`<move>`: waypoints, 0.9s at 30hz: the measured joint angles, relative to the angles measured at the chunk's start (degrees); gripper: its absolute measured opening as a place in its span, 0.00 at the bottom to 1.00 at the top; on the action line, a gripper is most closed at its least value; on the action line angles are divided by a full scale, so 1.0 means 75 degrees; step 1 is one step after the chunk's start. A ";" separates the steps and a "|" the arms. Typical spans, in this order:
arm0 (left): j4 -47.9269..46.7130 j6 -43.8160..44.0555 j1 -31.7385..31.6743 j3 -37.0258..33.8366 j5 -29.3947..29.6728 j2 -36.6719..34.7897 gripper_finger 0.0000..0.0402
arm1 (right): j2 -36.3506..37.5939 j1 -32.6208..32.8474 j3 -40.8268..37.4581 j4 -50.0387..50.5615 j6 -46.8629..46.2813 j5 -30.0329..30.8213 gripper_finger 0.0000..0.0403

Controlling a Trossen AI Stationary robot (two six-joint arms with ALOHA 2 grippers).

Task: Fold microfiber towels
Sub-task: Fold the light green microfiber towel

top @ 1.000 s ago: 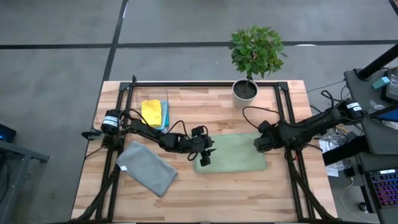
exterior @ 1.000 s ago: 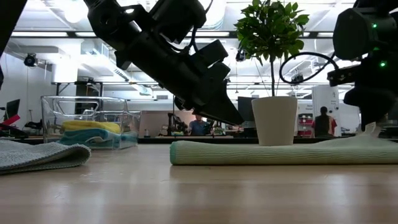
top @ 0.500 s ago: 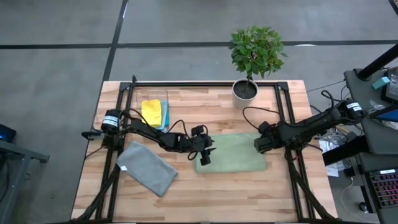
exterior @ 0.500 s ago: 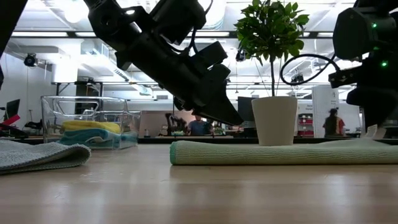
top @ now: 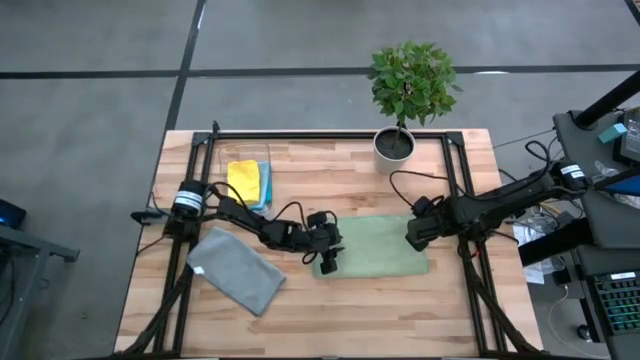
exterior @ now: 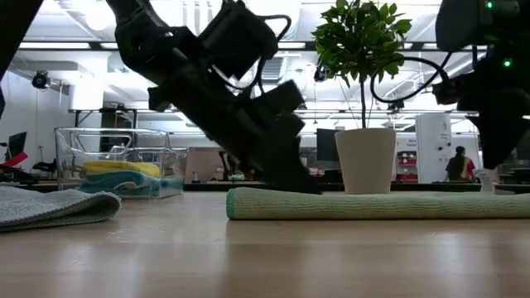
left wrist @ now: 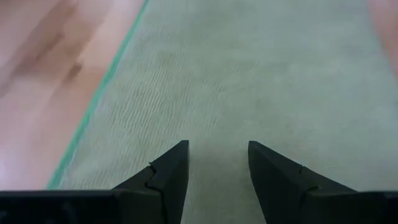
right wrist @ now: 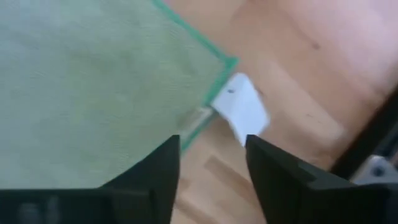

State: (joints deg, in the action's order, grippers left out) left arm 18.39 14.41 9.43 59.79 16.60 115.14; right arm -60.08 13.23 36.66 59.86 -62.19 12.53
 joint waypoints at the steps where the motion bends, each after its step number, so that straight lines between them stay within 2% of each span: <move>1: -0.0138 0.0073 -0.0001 -0.0019 0.0000 0.0002 0.37 | 0.0052 0.0000 0.0010 -0.0114 -0.0003 -0.0107 0.46; 6: -0.1045 0.0338 0.0045 0.0006 0.0061 -0.0089 0.37 | 0.0179 0.0053 -0.0014 -0.0930 -0.0120 -0.0505 0.56; 13: -0.1757 0.0437 0.0178 0.0009 0.0028 -0.0208 0.37 | 0.0027 0.0102 -0.0149 -0.1687 -0.0406 -0.0874 0.63; 18: -0.2366 0.0435 0.0261 -0.0024 -0.0156 -0.0445 0.37 | 0.0001 0.0102 -0.0520 -0.2242 -0.0614 -0.0937 0.66; 23: -0.2465 0.0408 0.0278 -0.0093 -0.0209 -0.0616 0.37 | 0.0001 0.0102 -0.1211 -0.3594 -0.0761 -0.1265 0.67; 27: -0.2453 0.0406 0.0284 -0.0093 -0.0204 -0.0622 0.37 | 0.0008 0.0102 -0.1681 -0.4181 -0.0988 -0.1268 0.67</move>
State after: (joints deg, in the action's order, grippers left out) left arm -0.01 17.45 11.56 59.09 15.07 110.48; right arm -60.02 14.00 24.05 28.50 -69.61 3.02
